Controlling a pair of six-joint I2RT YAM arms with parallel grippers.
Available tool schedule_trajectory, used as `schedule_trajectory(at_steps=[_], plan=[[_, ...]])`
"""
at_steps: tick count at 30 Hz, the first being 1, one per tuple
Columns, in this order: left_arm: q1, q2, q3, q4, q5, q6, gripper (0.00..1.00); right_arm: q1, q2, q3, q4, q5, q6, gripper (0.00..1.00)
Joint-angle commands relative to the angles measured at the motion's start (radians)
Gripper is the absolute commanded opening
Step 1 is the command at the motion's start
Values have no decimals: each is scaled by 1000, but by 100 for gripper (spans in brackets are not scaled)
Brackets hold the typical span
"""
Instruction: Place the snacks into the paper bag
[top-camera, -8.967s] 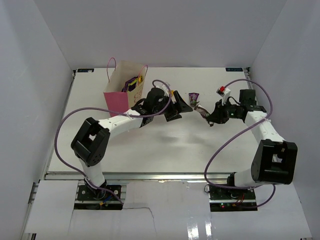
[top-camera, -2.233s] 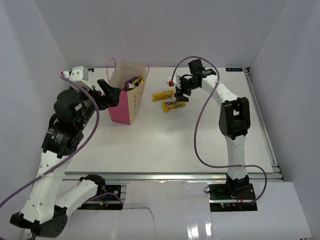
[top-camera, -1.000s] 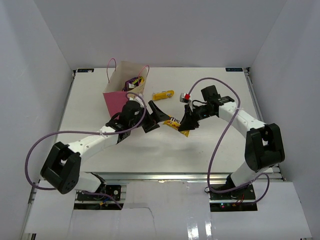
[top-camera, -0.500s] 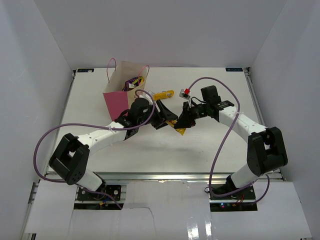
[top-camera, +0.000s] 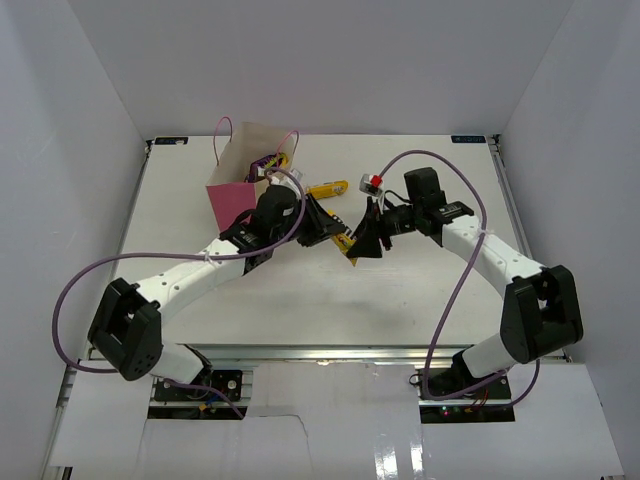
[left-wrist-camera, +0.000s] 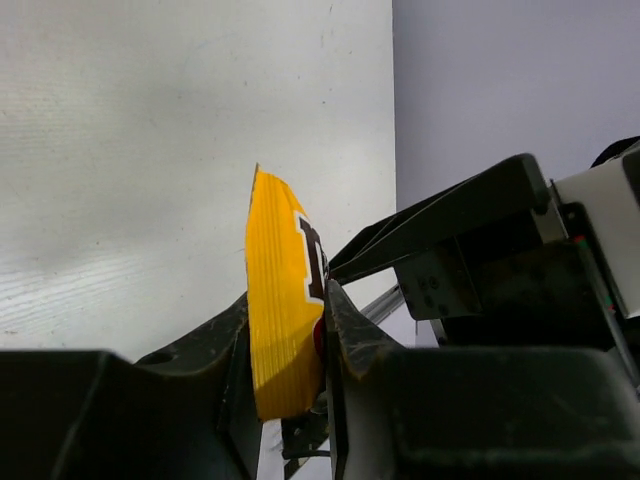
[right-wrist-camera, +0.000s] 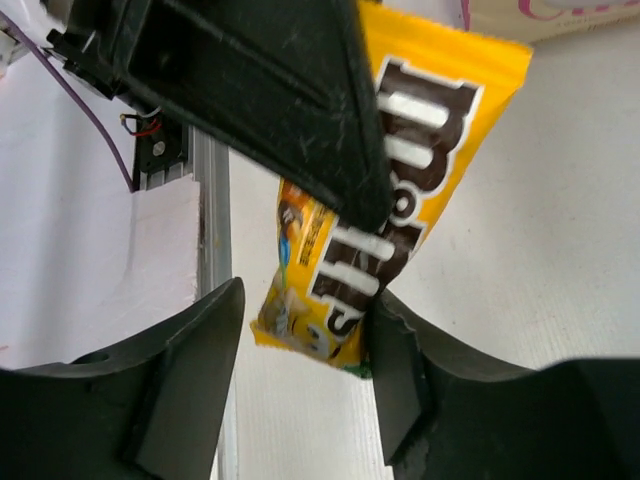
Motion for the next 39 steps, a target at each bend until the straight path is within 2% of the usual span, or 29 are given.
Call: schedule_trajectory(at_steps=[1, 5, 6, 8, 10, 15, 17, 22, 24, 25, 27, 29, 30, 31, 33, 34, 36, 39], plan=[[5, -101, 138, -143, -109, 155, 35, -13, -75, 37, -82, 0, -109, 58], [17, -132, 323, -296, -162, 347, 34, -47, -113, 65, -145, 40, -186, 61], [31, -129, 419, -331, -206, 431, 34, -59, -121, 73, -157, 47, -195, 61], [55, -119, 520, -419, -272, 505, 34, -70, -120, 80, -160, 63, -212, 61], [130, -88, 659, -477, -298, 580, 34, -82, -112, 91, -159, 71, -217, 61], [359, 4, 831, -493, -188, 596, 33, -96, -77, 111, -151, 101, -218, 60], [384, 53, 880, -490, -136, 584, 33, -99, -71, 109, -151, 95, -215, 60], [405, 92, 934, -479, -124, 591, 32, -99, -77, 89, -154, 95, -235, 60], [411, 81, 922, -471, -64, 584, 32, -79, -71, 83, -185, 94, -323, 63], [412, 73, 905, -452, -29, 582, 32, -58, -63, 85, -221, 157, -385, 68], [412, 17, 806, -416, 57, 564, 39, 56, -22, 79, -272, 288, -456, 73], [412, -48, 703, -361, 165, 545, 51, 154, 43, 77, -268, 475, -452, 75], [412, -84, 586, -346, 177, 529, 67, 183, 57, 68, -187, 551, -404, 76], [412, -171, 527, -329, 167, 522, 74, 208, 70, 47, -143, 677, -336, 78], [412, -270, 371, -321, 130, 516, 85, 260, 98, 21, -14, 785, -269, 79], [412, -367, 324, -318, 113, 515, 94, 271, 110, 13, 2, 839, -255, 79], [413, -460, 208, -320, 53, 504, 98, 298, 156, 16, 11, 865, -257, 80], [412, -583, 125, -356, 9, 487, 98, 324, 218, 14, 13, 910, -280, 79]])
